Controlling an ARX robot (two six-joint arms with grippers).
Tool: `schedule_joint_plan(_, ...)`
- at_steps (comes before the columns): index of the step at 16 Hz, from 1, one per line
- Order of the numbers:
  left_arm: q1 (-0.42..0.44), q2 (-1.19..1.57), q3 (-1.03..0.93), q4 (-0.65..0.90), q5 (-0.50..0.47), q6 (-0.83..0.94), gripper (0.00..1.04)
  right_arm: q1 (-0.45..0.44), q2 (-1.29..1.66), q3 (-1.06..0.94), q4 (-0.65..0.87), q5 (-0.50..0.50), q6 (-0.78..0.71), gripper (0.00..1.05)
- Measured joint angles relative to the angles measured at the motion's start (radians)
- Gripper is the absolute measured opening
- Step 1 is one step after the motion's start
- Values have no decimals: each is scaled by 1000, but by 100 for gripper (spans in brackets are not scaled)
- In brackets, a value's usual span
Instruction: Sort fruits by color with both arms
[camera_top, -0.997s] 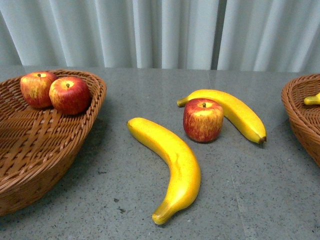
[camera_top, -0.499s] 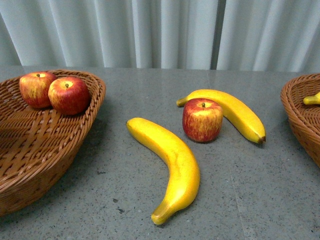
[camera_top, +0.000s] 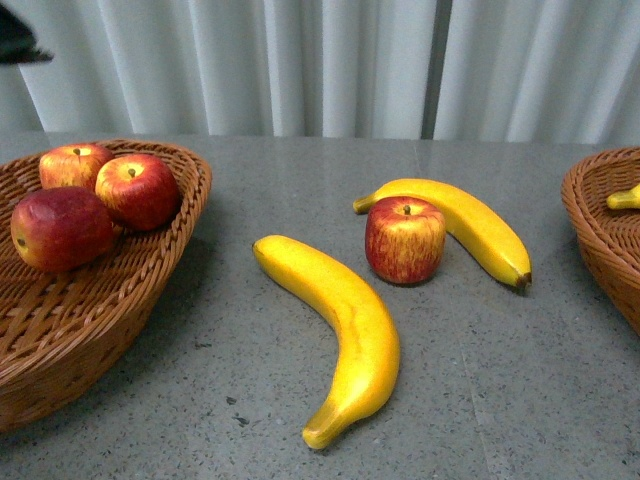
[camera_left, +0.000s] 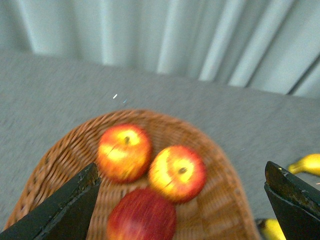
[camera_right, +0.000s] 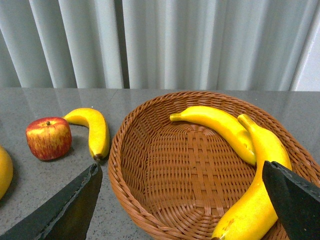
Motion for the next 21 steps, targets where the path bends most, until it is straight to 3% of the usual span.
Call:
schedule_joint_plan(4,-231,176,128,-14,146,172,98,0,0,0,0,0,0,98)
schedule_joint_plan(8,-375,367,234,-39,204,327,98,0,0,0,0,0,0,98)
schedule_joint_plan(14,-420,539,394,-187,243,460,98,0,0,0,0,0,0,98)
schedule_joint_plan(21,-444,649,473,-218,258,533,98,0,0,0,0,0,0,98)
